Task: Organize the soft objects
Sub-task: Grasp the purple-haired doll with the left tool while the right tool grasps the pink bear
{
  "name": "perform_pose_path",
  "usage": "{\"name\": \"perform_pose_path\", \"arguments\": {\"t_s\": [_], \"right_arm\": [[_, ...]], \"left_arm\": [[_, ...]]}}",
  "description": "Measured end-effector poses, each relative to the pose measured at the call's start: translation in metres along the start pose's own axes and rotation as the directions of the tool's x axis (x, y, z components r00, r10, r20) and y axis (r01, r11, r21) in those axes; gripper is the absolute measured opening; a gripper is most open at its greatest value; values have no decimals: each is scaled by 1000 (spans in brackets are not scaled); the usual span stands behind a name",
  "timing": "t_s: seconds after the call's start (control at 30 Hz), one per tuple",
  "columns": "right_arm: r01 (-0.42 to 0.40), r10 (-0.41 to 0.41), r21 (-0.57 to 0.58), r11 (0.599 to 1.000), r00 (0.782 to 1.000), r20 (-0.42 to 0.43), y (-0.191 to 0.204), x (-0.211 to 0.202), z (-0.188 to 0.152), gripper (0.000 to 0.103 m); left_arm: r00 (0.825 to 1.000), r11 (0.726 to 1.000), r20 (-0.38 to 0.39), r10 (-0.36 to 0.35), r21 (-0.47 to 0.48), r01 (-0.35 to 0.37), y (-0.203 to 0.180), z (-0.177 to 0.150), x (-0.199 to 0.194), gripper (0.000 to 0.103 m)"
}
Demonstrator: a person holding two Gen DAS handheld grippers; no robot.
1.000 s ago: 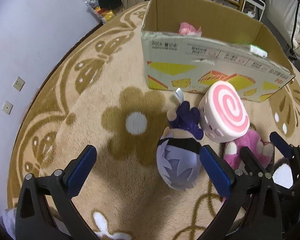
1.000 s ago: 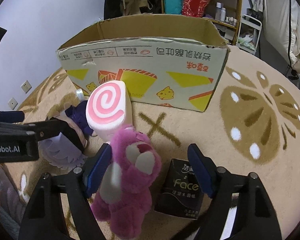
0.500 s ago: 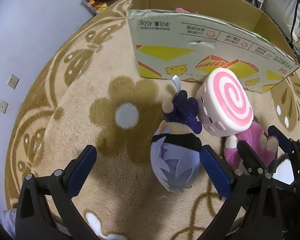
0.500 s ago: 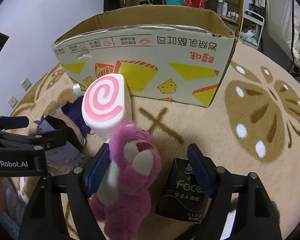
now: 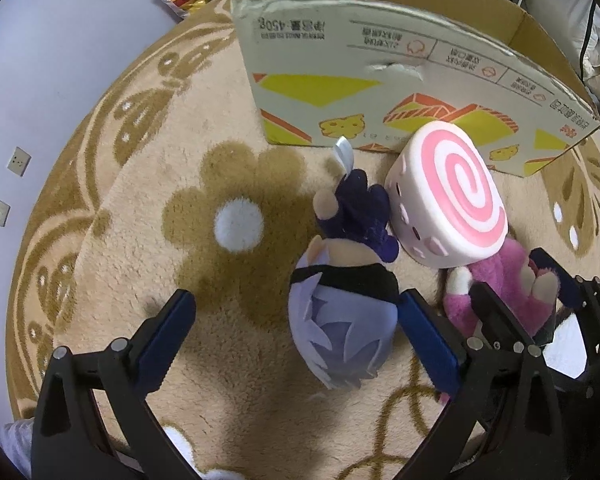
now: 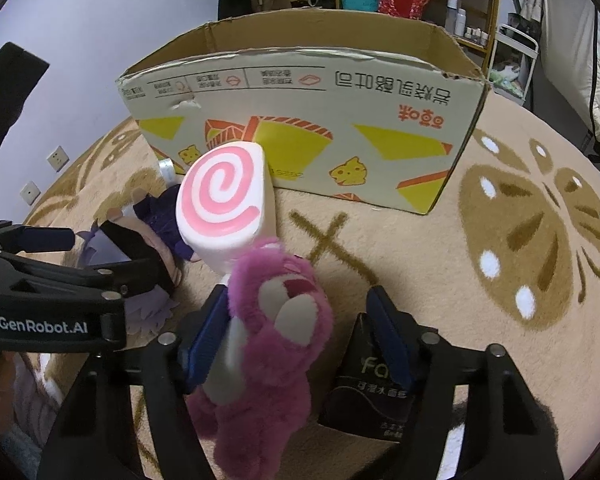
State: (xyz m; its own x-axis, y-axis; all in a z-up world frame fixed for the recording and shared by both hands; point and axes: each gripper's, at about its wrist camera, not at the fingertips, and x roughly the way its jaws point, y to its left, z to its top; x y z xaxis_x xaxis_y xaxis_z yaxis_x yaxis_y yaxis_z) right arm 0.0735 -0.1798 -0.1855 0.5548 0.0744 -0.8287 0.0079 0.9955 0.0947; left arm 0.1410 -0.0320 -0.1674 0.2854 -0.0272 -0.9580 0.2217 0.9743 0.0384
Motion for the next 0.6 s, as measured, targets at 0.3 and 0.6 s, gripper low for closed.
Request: {"name": "perform_pose_path", "arguments": {"t_s": [0.3, 0.6], "right_arm": [[-63, 63, 9, 998, 998, -18, 5, 4, 0, 47], [-46, 46, -5, 999, 999, 8, 3, -2, 0, 43]], "left_arm": [[998, 998, -28, -56, -12, 56, 0, 2, 9, 84], [987, 988, -25, -157, 7, 157, -7, -1, 7, 50]]}}
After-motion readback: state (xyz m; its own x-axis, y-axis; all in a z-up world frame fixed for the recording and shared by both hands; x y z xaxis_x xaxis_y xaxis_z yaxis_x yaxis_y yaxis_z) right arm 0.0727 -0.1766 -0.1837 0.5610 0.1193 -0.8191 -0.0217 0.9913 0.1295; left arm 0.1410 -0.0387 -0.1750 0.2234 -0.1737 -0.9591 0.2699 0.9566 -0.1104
